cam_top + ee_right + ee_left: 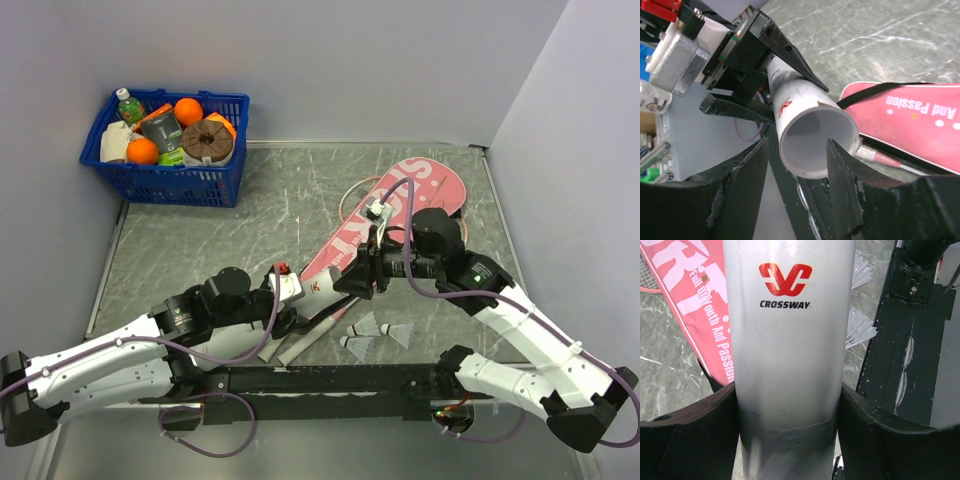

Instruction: Pack up the badminton gear

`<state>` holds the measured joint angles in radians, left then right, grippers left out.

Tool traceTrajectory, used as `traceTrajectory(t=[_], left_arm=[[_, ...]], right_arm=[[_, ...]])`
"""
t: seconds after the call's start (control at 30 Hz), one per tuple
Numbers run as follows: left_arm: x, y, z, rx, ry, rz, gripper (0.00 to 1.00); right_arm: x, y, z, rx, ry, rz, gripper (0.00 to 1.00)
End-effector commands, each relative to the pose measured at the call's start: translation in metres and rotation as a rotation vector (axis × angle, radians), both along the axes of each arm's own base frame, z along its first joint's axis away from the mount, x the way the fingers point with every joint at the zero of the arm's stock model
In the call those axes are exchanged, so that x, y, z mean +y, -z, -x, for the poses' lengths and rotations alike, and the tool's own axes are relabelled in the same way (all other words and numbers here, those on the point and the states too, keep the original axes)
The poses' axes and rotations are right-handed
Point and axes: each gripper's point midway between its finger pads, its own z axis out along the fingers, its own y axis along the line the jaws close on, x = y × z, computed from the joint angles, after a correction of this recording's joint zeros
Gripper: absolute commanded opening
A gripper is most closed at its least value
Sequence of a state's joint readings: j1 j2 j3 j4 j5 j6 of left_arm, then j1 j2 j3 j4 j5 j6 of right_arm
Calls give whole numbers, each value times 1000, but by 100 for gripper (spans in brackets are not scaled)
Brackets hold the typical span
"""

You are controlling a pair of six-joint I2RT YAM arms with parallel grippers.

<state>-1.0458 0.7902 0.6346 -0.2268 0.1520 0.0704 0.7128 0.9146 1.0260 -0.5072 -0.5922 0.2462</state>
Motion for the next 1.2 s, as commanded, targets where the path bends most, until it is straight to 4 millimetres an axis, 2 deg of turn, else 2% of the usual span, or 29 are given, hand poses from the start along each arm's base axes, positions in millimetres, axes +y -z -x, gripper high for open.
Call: traceTrajectory(t=[0.0,0.07,0.2,0.37,0.47,0.5,0.67,1.0,1.17], left_arm=[[-7,-20,2,-41,13,75,1],[-7,-21,2,-47,14,80,1],[-6,-21,2,-51,7,79,1],[-4,-25,0,-65,-13,88,1],[-3,-26,0,-70,-16,93,1],[-3,-25,0,-69,-16,92,1],[-4,-23,0,-62,-13,83,1],[-3,-37,5,-76,2,136,1],[-5,-39,10,-72,26,148,1]], right_arm=[[10,-16,4,-19,-54,-74,54],[11,-14,4,-7,-60,-76,53],[15,-13,8,14,-88,-91,42],[17,-9,10,35,-110,-88,41],[18,-10,12,38,-120,-95,30],[18,-10,12,39,-120,-95,23],[17,-11,14,35,-123,-101,1],[3,-28,25,0,-146,-153,0],[-8,-35,22,-28,-130,-183,0]])
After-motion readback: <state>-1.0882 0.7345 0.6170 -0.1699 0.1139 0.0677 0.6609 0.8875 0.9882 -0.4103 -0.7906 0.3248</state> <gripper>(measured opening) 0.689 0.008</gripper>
